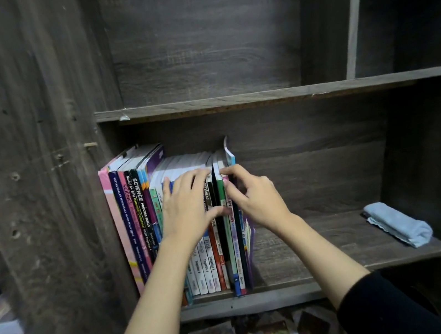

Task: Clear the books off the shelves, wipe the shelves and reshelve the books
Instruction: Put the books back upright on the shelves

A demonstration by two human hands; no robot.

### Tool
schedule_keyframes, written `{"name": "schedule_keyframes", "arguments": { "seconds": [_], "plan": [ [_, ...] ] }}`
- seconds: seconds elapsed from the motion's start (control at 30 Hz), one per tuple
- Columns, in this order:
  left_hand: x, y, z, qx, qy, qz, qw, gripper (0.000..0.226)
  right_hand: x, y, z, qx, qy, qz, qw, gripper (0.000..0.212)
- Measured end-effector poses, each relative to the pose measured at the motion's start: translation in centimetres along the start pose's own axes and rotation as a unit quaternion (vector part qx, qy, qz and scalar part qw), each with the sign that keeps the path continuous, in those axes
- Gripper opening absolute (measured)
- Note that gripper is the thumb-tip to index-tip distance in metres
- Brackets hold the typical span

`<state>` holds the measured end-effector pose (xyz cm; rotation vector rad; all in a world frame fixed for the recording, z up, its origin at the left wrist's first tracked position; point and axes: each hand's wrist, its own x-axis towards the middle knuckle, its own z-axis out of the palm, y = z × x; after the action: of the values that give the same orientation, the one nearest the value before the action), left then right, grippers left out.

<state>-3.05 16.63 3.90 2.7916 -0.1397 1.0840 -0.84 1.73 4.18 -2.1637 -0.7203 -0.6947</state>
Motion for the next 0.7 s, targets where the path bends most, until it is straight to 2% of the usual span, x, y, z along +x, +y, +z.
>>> {"name": "schedule_keyframes", "arguments": {
  "seconds": [0.17,0.3,0.47,0.53,0.6,0.7],
  "plan": [
    [1.1,1.2,-1.2,0.088,-0.045,-0.008,0.995,0.082,-0.1,-0.1,-0.1,-0.006,0.003,0.010,1.000,0.022],
    [1.4,1.9,-1.7,0.088,-0.062,-0.026,0.994,0.078,-0.3,-0.2,-0.3,-0.004,-0.004,0.010,1.000,0.023],
    [-0.4,1.9,-0.9,0.043,0.016,-0.017,0.999,0.062,-0.1,0.0,-0.3,0.003,-0.008,0.017,1.000,0.023],
    [-1.6,1.9,-0.3,0.004,0.073,-0.027,0.997,0.050,-0.1,0.0,-0.2,0.004,-0.009,0.017,1.000,0.023],
    [-2.8,2.4,0.1,-0.090,0.111,-0.053,0.988,0.040,0.0,0.1,0.0,0.005,-0.010,0.020,1.000,0.024],
    [-3.6,3.5,0.3,-0.227,0.108,-0.083,0.964,0.025,0.0,0.0,0.0,0.009,-0.011,0.024,1.000,0.023]
  ]
}}
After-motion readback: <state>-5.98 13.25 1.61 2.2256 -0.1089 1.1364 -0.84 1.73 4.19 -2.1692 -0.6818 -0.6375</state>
